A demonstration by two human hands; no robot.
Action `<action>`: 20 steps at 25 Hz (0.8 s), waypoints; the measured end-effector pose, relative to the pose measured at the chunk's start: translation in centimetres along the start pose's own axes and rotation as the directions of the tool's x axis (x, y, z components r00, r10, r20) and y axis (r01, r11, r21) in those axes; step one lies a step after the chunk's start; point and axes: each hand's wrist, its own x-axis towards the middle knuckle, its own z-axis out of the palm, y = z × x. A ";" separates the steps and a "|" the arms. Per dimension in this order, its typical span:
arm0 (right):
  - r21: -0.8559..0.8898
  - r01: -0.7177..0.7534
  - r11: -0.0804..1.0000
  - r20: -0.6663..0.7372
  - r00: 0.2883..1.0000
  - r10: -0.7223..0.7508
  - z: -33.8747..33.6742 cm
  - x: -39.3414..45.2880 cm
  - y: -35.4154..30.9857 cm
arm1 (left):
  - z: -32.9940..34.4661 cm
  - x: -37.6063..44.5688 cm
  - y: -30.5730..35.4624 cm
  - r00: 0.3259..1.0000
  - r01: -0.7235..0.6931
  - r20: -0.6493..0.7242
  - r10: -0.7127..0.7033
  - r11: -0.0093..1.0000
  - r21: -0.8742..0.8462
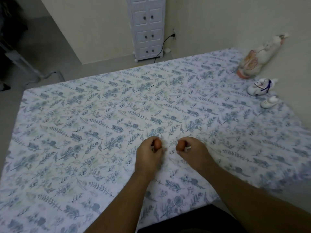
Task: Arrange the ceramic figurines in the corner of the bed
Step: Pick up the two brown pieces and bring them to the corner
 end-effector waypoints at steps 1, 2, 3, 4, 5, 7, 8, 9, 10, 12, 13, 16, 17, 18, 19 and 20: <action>0.014 -0.026 1.000 -0.047 0.999 0.027 -1.3 0.0 1.0 | 1.0 0.4 0.8 0.998 -0.056 0.019 0.056 0.998 0.004; 0.048 -0.046 0.998 -0.095 0.994 0.050 -2.7 -0.1 1.9 | 2.1 0.8 1.7 0.993 -0.112 0.038 0.111 0.994 0.015; 0.093 -0.066 0.993 -0.137 0.987 0.079 -4.0 -0.1 2.9 | 3.4 1.2 2.8 0.985 -0.160 0.063 0.159 0.987 0.015; 0.128 -0.095 0.987 -0.179 0.977 0.117 -5.5 -0.1 3.8 | 4.9 1.7 4.1 0.976 -0.198 0.096 0.197 0.980 0.009; 0.151 -0.131 0.980 -0.220 0.962 0.163 -7.1 -0.1 4.8 | 6.6 2.2 5.6 0.963 -0.240 0.126 0.238 0.971 0.006; 0.184 -0.180 0.966 -0.299 0.926 0.229 -10.9 0.1 7.3 | 10.7 3.3 9.2 0.930 -0.329 0.176 0.323 0.944 0.004; 0.194 -0.196 0.961 -0.326 0.911 0.251 -12.8 0.2 8.6 | 12.9 3.8 10.9 0.913 -0.360 0.203 0.354 0.933 -0.005; 0.201 -0.215 0.956 -0.353 0.894 0.275 -14.8 0.3 10.0 | 15.2 4.3 12.6 0.892 -0.390 0.242 0.383 0.921 -0.021; 0.208 -0.233 0.950 -0.378 0.877 0.297 -16.7 0.3 11.3 | 17.6 4.7 14.2 0.865 -0.422 0.283 0.414 0.906 -0.033; 0.230 -0.268 0.936 -0.433 0.833 0.345 -20.7 0.7 14.4 | 22.8 5.7 17.4 0.810 -0.485 0.358 0.465 0.874 -0.038; 0.234 -0.286 0.929 -0.457 0.811 0.365 -22.3 1.1 15.8 | 25.3 6.2 18.8 0.784 -0.511 0.388 0.484 0.859 -0.040; 0.216 -0.328 0.920 -0.526 0.754 0.392 -26.9 2.6 20.1 | 32.7 7.8 22.3 0.716 -0.563 0.458 0.527 0.824 -0.067; 0.242 -0.342 0.908 -0.540 0.730 0.419 -28.0 3.1 21.3 | 34.8 8.3 23.2 0.695 -0.585 0.467 0.547 0.808 -0.075; 0.269 -0.349 0.898 -0.551 0.709 0.441 -29.0 3.7 22.5 | 36.6 8.8 24.1 0.678 -0.599 0.475 0.562 0.796 -0.087; 0.289 -0.353 0.890 -0.563 0.689 0.457 -29.8 4.3 23.5 | 38.3 9.2 24.9 0.660 -0.611 0.483 0.575 0.785 -0.100; 0.299 -0.348 0.888 -0.572 0.680 0.459 -30.4 4.8 24.4 | 39.7 9.7 25.4 0.641 -0.624 0.493 0.588 0.773 -0.110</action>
